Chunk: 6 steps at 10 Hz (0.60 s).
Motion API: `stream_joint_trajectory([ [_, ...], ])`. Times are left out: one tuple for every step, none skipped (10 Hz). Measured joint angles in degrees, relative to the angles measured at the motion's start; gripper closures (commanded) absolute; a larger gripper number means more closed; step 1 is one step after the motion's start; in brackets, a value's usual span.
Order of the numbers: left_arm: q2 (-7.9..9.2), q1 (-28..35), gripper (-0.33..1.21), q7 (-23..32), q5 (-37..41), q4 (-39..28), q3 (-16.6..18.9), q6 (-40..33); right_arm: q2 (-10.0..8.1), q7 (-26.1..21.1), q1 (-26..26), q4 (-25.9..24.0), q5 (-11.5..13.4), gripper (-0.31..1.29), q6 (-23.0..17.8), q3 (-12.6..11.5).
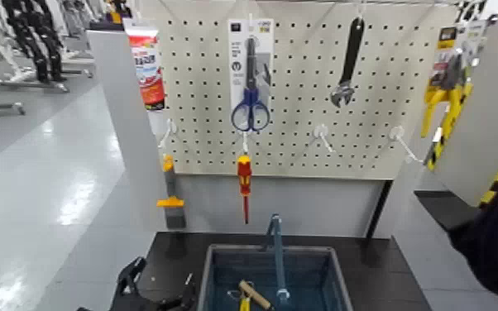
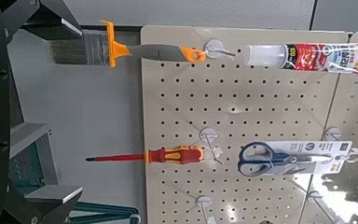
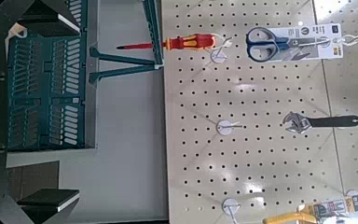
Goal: Put the blue scissors into the crate.
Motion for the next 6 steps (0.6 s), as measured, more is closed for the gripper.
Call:
stream_joint_trajectory([
  [0.01, 0.0, 0.14, -0.02, 0.0, 0.04, 0.04, -0.07, 0.03, 0.0, 0.0, -0.01, 0.0, 0.08, 0.0, 0.02],
  [0.06, 0.0, 0.14, -0.02, 0.0, 0.07, 0.04, -0.08, 0.03, 0.0, 0.0, -0.03, 0.0, 0.08, 0.0, 0.03],
  [0.08, -0.01, 0.14, -0.06, 0.0, 0.08, 0.04, -0.06, 0.04, 0.0, 0.0, -0.04, 0.0, 0.08, 0.0, 0.03],
  [0.08, -0.06, 0.13, -0.63, 0.16, 0.04, 0.05, 0.25, 0.05, 0.0, 0.0, -0.07, 0.0, 0.08, 0.0, 0.02],
  [0.08, -0.34, 0.14, -2.34, 0.63, -0.43, 0.22, 1.48, 0.07, 0.0, 0.04, -0.08, 0.0, 0.08, 0.0, -0.01],
  [0.12, -1.06, 0.14, -4.0, 1.1, -1.2, 0.47, 3.45, 0.08, 0.0, 0.07, -0.08, -0.01, 0.09, 0.0, -0.05],
])
